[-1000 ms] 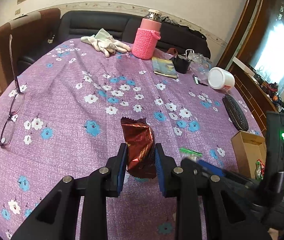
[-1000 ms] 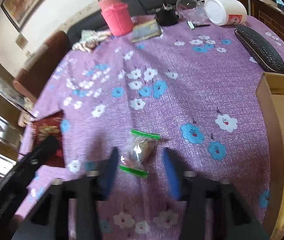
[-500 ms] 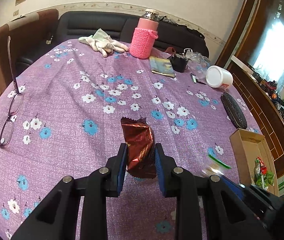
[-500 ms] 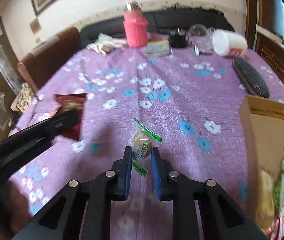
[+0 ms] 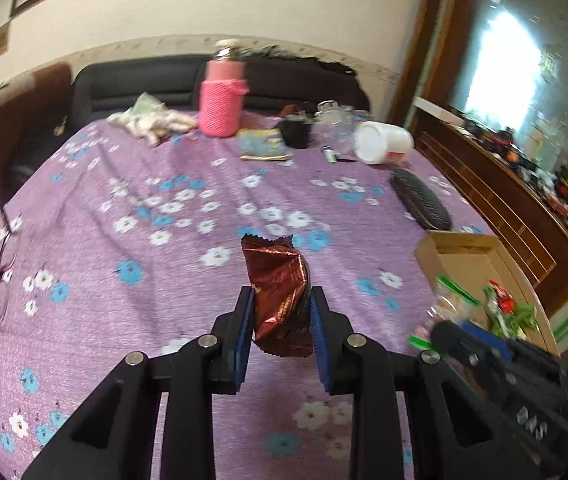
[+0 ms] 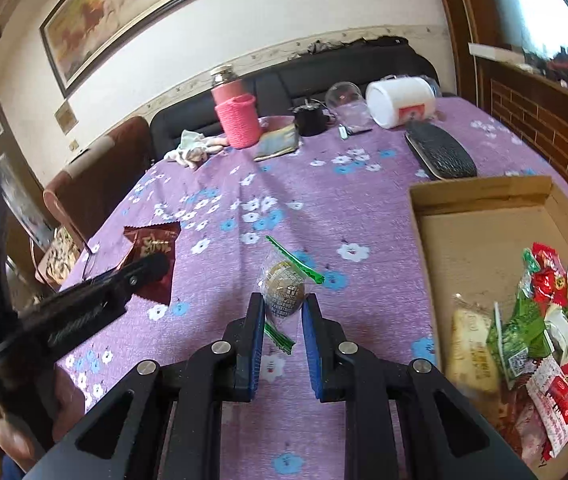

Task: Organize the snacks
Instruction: 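Lift the dark red packet and clear candy and carry them toward the tray, then lower both snacks into the tray and open both tools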

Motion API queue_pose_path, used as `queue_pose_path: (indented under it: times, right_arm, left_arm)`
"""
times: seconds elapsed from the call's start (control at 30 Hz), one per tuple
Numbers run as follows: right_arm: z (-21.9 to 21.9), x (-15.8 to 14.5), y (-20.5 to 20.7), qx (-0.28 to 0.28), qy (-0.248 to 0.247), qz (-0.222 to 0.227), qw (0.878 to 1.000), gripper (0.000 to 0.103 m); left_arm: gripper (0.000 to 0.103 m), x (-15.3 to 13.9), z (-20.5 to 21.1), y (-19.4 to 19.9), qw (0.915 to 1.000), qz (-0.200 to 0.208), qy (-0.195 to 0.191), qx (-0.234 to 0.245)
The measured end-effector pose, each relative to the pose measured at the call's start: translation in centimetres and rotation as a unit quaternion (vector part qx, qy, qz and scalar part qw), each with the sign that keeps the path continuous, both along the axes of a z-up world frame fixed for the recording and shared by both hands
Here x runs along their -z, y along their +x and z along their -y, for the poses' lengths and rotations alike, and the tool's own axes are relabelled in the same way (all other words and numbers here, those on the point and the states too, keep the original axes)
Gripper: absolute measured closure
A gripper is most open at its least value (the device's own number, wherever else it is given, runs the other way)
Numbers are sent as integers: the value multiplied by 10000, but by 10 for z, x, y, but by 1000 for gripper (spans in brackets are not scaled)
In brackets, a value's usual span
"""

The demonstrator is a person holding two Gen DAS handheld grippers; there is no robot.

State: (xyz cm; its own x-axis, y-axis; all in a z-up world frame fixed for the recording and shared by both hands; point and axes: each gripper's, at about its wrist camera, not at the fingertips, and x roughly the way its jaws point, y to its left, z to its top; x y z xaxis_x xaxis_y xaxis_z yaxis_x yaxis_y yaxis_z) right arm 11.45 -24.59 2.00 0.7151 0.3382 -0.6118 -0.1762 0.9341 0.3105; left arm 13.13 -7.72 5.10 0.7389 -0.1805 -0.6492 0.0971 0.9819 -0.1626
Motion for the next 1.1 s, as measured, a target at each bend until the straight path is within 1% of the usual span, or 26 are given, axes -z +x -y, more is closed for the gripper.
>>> queue_pose_path:
  times: [0.13, 0.37, 0.5, 0.63, 0.73, 0.87, 1.1]
  right_arm:
    - [11, -4, 0, 78, 112, 28, 9999, 83]
    - [30, -10, 0, 267, 276, 41, 9993, 83]
    - [47, -12, 2, 547, 276, 61, 9981, 83]
    - [73, -12, 5, 887, 464, -48, 9950, 83]
    - [91, -13, 5, 1085, 621, -106, 9921, 83]
    - [112, -16, 3, 1291, 823, -112, 9881, 83]
    - [150, -16, -2, 1627, 1217, -200, 9789, 83]
  left_arm:
    - [77, -2, 15, -7, 9996, 163, 121, 217]
    - [77, -1, 33, -15, 9982, 223, 237, 497]
    - [77, -1, 42, -18, 9976, 203, 246, 618]
    - [77, -1, 55, -22, 9964, 184, 258, 786]
    - [77, -2, 69, -26, 9952, 198, 389, 873]
    - [77, -7, 88, -30, 9934, 135, 429, 1052]
    - [77, -18, 140, -38, 9871, 121, 506, 1515]
